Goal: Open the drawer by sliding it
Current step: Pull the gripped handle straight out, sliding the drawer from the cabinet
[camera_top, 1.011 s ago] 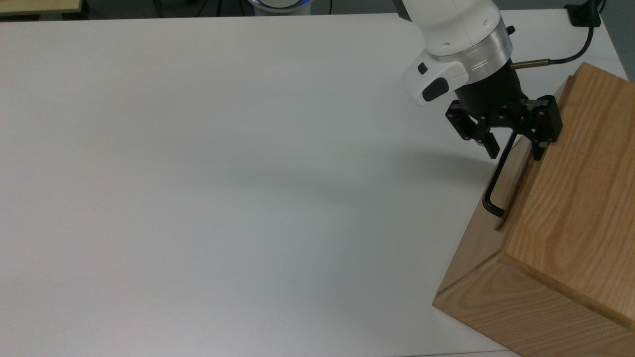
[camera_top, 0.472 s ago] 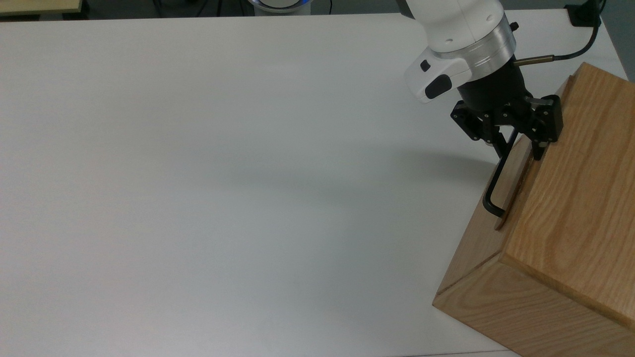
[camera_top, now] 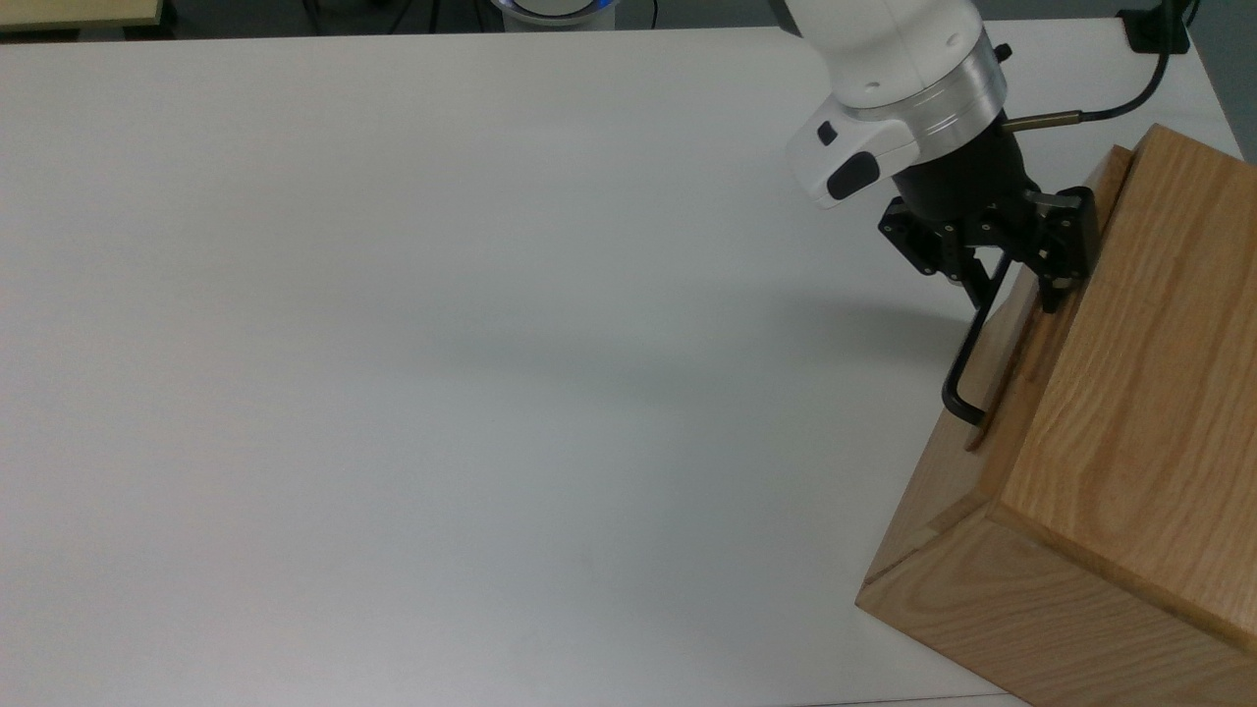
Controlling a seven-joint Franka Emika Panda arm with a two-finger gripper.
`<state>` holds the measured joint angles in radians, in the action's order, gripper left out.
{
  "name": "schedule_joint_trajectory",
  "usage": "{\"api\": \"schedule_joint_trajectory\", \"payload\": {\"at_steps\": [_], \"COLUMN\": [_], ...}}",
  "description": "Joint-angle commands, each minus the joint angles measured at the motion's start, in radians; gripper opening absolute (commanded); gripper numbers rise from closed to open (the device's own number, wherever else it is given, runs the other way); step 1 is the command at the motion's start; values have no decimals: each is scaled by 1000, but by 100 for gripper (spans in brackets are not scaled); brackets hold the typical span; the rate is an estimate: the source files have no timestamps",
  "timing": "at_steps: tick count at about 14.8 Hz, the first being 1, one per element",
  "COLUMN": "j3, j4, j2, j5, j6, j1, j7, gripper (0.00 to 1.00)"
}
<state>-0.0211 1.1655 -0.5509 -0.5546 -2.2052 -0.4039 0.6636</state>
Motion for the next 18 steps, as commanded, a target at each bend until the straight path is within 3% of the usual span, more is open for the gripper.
{"api": "schedule_joint_trajectory", "payload": {"at_steps": [1,11,17,18], "j3": [-26,-29,-33,-33], "j4": [91,282,289,289], "j2": [60,233,250,250], "j5": [18,16,19,19], "j6": [82,410,556,567], "j1": [57,218,289,292], "j7": [-68,-353,-407,-406], "gripper": [0,0,0,7]}}
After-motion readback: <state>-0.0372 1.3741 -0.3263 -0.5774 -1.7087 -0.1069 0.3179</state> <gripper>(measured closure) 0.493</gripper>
